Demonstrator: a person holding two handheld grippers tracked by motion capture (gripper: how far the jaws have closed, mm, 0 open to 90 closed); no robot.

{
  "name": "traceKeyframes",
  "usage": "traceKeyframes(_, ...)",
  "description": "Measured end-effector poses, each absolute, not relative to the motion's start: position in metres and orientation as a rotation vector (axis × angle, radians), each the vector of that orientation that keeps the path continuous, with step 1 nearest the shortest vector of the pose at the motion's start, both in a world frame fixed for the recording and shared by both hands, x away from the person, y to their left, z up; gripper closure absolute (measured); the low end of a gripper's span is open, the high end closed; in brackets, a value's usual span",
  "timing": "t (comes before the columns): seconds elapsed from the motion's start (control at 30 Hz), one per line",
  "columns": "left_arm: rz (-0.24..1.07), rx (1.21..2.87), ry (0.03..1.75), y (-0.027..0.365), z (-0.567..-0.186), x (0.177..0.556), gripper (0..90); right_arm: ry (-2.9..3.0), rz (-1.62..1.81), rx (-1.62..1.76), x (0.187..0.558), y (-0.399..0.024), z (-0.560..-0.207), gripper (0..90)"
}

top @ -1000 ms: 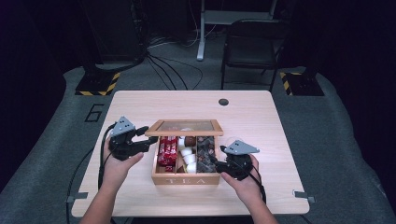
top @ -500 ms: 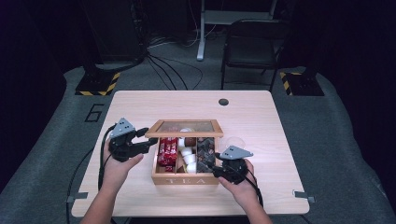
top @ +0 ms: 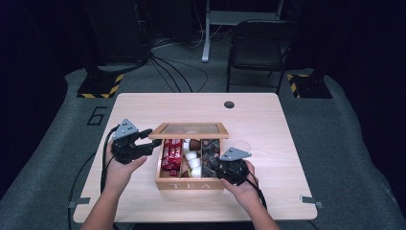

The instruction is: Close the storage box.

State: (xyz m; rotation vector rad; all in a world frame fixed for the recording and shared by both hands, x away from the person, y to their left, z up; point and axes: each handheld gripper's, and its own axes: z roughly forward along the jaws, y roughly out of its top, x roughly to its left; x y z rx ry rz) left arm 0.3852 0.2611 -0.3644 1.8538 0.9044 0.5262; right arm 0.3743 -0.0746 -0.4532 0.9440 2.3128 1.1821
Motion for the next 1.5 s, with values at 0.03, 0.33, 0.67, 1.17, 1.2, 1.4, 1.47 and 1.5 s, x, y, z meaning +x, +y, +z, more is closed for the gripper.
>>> traceKeyframes(0.03,0.526,1.853,0.905,0.261,-0.365,0.385,47.0,2.309,1.183,0.954,0.376,-0.074,-0.454,64.3)
traceKeyframes(0.33,0.531,1.842,0.903,0.261,-0.363,0.387,47.2,2.263,1.228,0.997,0.384,-0.068,-0.459,68.9)
traceKeyframes(0.67,0.537,1.828,0.901,0.262,-0.358,0.393,47.3,2.278,1.212,1.040,0.395,-0.062,-0.467,68.1)
traceKeyframes(1.17,0.528,1.825,0.896,0.262,-0.357,0.395,47.3,2.319,1.187,1.059,0.405,-0.055,-0.472,65.9)
traceKeyframes(1.2,0.530,1.823,0.896,0.262,-0.357,0.395,47.3,2.321,1.191,1.056,0.405,-0.055,-0.472,66.2)
traceKeyframes(1.4,0.528,1.821,0.896,0.263,-0.357,0.396,47.3,2.330,1.183,1.047,0.405,-0.053,-0.475,73.2)
traceKeyframes(1.47,0.525,1.826,0.895,0.263,-0.357,0.395,47.3,2.337,1.195,1.049,0.405,-0.052,-0.475,76.7)
traceKeyframes(1.5,0.528,1.825,0.895,0.263,-0.357,0.395,47.3,2.342,1.178,1.040,0.405,-0.052,-0.475,78.7)
